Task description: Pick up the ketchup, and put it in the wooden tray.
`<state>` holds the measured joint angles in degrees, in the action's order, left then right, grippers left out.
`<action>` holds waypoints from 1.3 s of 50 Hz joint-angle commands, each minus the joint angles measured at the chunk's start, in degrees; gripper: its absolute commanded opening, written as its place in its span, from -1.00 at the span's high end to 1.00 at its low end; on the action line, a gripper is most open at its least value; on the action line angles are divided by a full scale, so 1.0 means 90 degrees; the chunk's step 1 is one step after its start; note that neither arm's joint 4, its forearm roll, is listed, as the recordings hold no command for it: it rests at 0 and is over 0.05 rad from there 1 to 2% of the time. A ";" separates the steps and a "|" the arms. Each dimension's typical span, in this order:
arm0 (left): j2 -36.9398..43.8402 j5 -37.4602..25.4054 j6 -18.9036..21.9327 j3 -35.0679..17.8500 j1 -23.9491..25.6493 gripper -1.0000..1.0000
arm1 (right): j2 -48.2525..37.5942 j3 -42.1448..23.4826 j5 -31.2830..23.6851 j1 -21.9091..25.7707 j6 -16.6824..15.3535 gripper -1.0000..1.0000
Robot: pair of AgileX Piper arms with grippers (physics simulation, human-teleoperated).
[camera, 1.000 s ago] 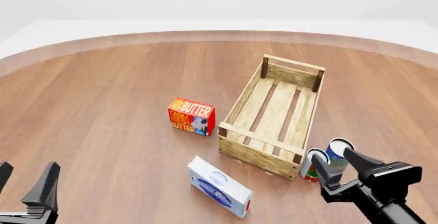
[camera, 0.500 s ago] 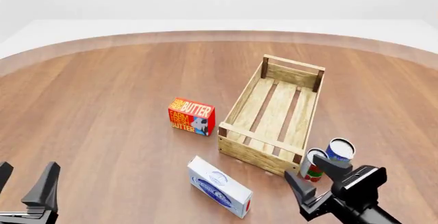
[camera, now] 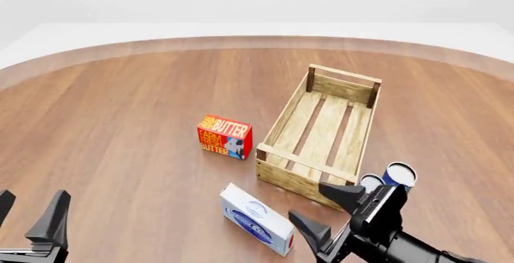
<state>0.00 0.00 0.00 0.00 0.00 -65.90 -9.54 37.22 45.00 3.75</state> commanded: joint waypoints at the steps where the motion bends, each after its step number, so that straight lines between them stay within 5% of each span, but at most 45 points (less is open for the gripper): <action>1: 0.0000 0.0000 0.0000 0.0000 0.0000 -1.00 | -0.0451 -0.0704 -0.0405 0.0793 -0.0001 -1.00; 37: 0.0000 0.0000 0.0000 0.0000 0.0000 -1.00 | -0.2516 -0.2969 -0.0923 0.2829 -0.0085 -1.00; 65: 0.0000 0.0000 0.0000 0.0000 0.0000 -1.00 | -0.3503 -0.4196 -0.1460 0.3496 -0.0312 -1.00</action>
<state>0.00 0.00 0.00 0.00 0.00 -94.49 -43.53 25.65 74.52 1.50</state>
